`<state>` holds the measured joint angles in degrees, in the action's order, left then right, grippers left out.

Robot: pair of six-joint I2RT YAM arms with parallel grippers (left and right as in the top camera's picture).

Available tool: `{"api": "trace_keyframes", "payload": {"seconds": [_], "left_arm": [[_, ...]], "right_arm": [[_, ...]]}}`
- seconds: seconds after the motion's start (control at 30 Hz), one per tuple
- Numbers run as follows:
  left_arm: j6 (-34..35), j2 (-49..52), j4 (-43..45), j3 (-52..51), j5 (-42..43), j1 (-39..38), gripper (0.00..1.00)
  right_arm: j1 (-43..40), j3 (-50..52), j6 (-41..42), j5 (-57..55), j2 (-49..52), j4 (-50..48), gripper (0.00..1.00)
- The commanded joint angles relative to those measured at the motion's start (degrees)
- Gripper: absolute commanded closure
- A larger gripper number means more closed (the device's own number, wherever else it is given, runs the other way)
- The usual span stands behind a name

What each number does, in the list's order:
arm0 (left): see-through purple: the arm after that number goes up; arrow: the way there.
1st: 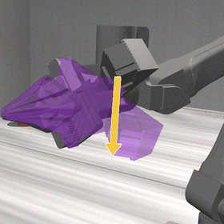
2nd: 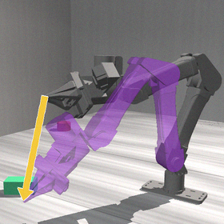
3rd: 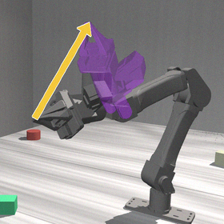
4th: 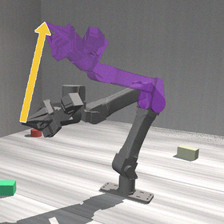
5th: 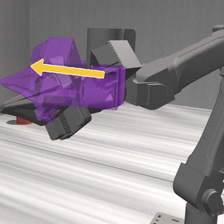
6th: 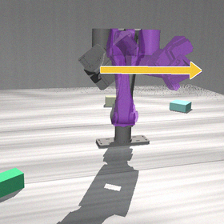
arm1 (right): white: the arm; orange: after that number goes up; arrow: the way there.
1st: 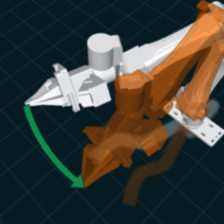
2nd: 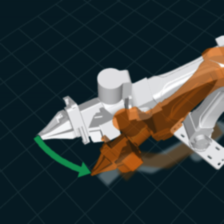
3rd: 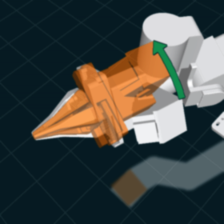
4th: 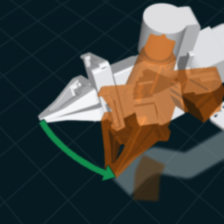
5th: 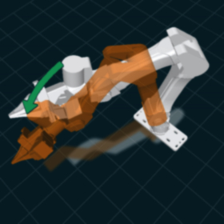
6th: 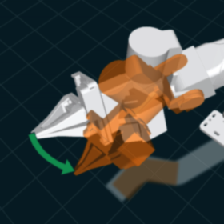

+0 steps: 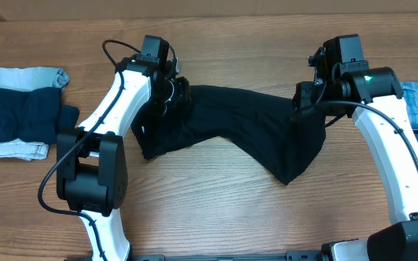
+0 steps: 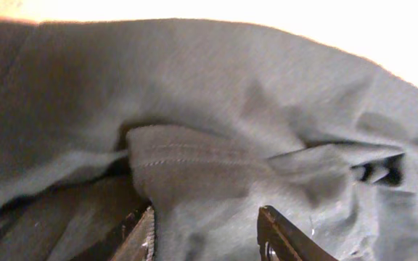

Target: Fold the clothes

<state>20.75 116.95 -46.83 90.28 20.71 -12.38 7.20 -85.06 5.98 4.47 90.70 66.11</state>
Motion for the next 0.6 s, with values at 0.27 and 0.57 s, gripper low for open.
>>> {"api": "trace_keyframes", "payload": {"seconds": [0.27,0.57], "left_arm": [[-6.4,0.9,-1.9,-0.2,2.6,0.2,0.47],[-3.4,4.5,-0.3,-0.2,-0.4,-0.1,0.45]], "right_arm": [[-0.2,-0.4,0.0,0.2,-0.8,0.3,0.49],[-0.2,-0.4,0.1,0.2,-0.8,0.0,0.49]]}}
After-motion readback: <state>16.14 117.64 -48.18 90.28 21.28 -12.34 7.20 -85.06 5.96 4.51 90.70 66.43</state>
